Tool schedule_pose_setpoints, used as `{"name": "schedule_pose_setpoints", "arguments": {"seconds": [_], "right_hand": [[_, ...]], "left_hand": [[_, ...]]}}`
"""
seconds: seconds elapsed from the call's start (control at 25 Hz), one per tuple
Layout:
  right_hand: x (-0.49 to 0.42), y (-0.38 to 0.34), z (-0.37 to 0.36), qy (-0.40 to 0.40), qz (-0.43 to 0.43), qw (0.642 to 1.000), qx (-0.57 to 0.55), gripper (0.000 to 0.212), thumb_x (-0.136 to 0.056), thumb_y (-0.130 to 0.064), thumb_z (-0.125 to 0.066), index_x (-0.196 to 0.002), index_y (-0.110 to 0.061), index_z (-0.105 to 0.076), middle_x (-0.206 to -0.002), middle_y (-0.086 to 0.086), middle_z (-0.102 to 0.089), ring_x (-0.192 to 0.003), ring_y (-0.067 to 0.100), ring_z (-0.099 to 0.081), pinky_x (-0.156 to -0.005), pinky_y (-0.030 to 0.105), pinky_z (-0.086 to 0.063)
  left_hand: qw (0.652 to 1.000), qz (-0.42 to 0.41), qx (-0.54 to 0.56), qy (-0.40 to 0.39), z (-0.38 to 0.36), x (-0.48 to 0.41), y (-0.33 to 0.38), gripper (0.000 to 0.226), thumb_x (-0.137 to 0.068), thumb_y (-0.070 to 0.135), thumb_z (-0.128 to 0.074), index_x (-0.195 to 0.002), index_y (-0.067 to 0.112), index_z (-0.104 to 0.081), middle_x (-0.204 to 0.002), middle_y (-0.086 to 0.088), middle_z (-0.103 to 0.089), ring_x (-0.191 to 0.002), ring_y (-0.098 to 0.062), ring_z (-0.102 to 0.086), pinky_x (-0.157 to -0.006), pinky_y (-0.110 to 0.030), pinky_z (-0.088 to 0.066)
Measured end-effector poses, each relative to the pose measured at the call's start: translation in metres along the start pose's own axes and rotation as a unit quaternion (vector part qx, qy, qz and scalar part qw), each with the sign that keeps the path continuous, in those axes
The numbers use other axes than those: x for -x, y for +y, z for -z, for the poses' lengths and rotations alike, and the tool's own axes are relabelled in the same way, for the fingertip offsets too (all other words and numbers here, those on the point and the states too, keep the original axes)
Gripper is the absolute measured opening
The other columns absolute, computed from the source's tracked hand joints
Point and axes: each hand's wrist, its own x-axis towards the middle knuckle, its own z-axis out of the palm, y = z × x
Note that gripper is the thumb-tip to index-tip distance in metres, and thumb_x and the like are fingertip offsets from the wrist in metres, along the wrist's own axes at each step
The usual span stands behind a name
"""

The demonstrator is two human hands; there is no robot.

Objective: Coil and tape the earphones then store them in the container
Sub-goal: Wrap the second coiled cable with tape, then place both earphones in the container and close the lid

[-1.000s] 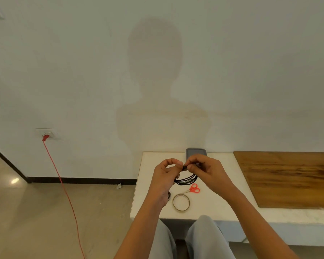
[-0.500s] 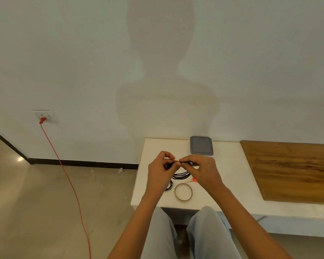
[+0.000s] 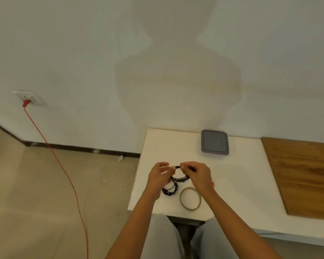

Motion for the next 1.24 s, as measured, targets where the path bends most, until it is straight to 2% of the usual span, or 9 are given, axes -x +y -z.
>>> {"name": "schedule_pose_setpoints", "arguments": {"seconds": [0.08,0.16,0.28,0.44,0.56,0.68,0.88,1.04,1.24], "right_hand": [[-0.021,0.023,-0.015,-0.004,-0.076,0.997,-0.022,0.015,-0.088,-0.013,-0.062,-0.093,-0.016,-0.076,-0.074,-0.005,-0.072,-0.075,0.014,-0.068,-0.082,0.035,-0.057],[-0.039,0.04,-0.031,-0.022,-0.108,0.994,-0.005,0.022,-0.09,-0.01,-0.056,-0.102,-0.013,-0.074,-0.088,0.002,-0.074,-0.088,0.018,-0.068,-0.091,0.039,-0.053],[-0.062,0.059,-0.051,-0.059,-0.095,0.991,0.075,0.035,-0.092,0.0,-0.045,-0.12,-0.007,-0.065,-0.12,0.01,-0.064,-0.109,0.021,-0.059,-0.095,0.022,-0.042],[-0.075,0.081,-0.07,-0.06,-0.076,0.99,0.103,0.045,-0.093,0.004,-0.045,-0.137,-0.005,-0.048,-0.12,0.015,-0.055,-0.111,0.024,-0.054,-0.092,0.015,-0.035],[-0.079,0.094,-0.075,-0.001,-0.086,0.994,0.065,0.041,-0.09,0.001,-0.052,-0.131,-0.007,-0.055,-0.123,0.011,-0.062,-0.116,0.024,-0.057,-0.102,0.03,-0.044],[-0.08,0.097,-0.076,0.001,-0.073,0.997,0.04,0.036,-0.09,-0.006,-0.059,-0.126,-0.011,-0.06,-0.122,0.007,-0.064,-0.116,0.023,-0.056,-0.102,0.038,-0.046],[-0.071,0.093,-0.045,0.035,-0.036,0.999,0.003,0.034,-0.092,-0.014,-0.059,-0.126,-0.014,-0.06,-0.128,0.002,-0.062,-0.116,0.017,-0.056,-0.1,0.033,-0.047],[-0.079,0.097,0.007,0.163,0.002,0.979,0.125,0.04,-0.092,-0.009,-0.057,-0.131,-0.009,-0.053,-0.139,0.008,-0.051,-0.134,0.023,-0.041,-0.11,0.029,-0.031],[-0.126,0.108,0.039,0.022,-0.036,0.941,0.336,0.066,-0.096,-0.032,-0.052,-0.149,-0.008,-0.022,-0.158,0.012,-0.019,-0.147,0.029,-0.01,-0.118,0.038,-0.013]], "left_hand": [[1.0,0.012,0.018,0.021,0.004,-0.028,-0.013,0.034,-0.082,0.009,-0.074,-0.111,0.012,-0.056,-0.111,-0.012,-0.065,-0.091,-0.021,-0.066,-0.066,-0.023,-0.055],[0.998,0.008,0.005,0.06,0.005,-0.053,-0.024,0.028,-0.079,0.004,-0.073,-0.102,0.016,-0.061,-0.106,-0.009,-0.069,-0.09,-0.022,-0.067,-0.074,-0.029,-0.057],[0.994,-0.025,-0.048,0.09,0.001,-0.084,-0.031,0.022,-0.079,0.005,-0.071,-0.095,0.02,-0.067,-0.097,-0.003,-0.071,-0.091,-0.019,-0.067,-0.075,-0.029,-0.058],[0.983,-0.058,-0.138,0.107,-0.005,-0.115,-0.034,0.022,-0.08,0.001,-0.066,-0.099,0.011,-0.071,-0.092,0.0,-0.071,-0.083,-0.011,-0.065,-0.061,-0.005,-0.047],[0.977,-0.055,-0.176,0.109,-0.005,-0.131,-0.042,0.019,-0.08,0.002,-0.068,-0.096,0.01,-0.071,-0.09,-0.001,-0.071,-0.082,-0.011,-0.065,-0.064,-0.005,-0.045],[0.972,-0.057,-0.179,0.14,-0.004,-0.133,-0.048,0.018,-0.081,0.007,-0.07,-0.099,0.009,-0.069,-0.094,-0.003,-0.07,-0.086,-0.012,-0.064,-0.065,-0.006,-0.043],[0.965,-0.105,-0.177,0.165,-0.012,-0.117,-0.039,0.021,-0.09,0.017,-0.064,-0.11,0.013,-0.062,-0.105,0.005,-0.063,-0.098,-0.013,-0.057,-0.076,-0.017,-0.041],[0.969,-0.137,-0.154,0.135,-0.035,-0.104,-0.028,0.017,-0.088,0.007,-0.062,-0.105,0.011,-0.062,-0.097,0.005,-0.065,-0.088,-0.007,-0.061,-0.069,-0.003,-0.044],[0.987,-0.091,-0.129,0.04,-0.078,-0.101,-0.022,0.012,-0.086,0.01,-0.065,-0.097,0.015,-0.064,-0.091,0.01,-0.065,-0.083,-0.005,-0.061,-0.066,-0.005,-0.045]]}}
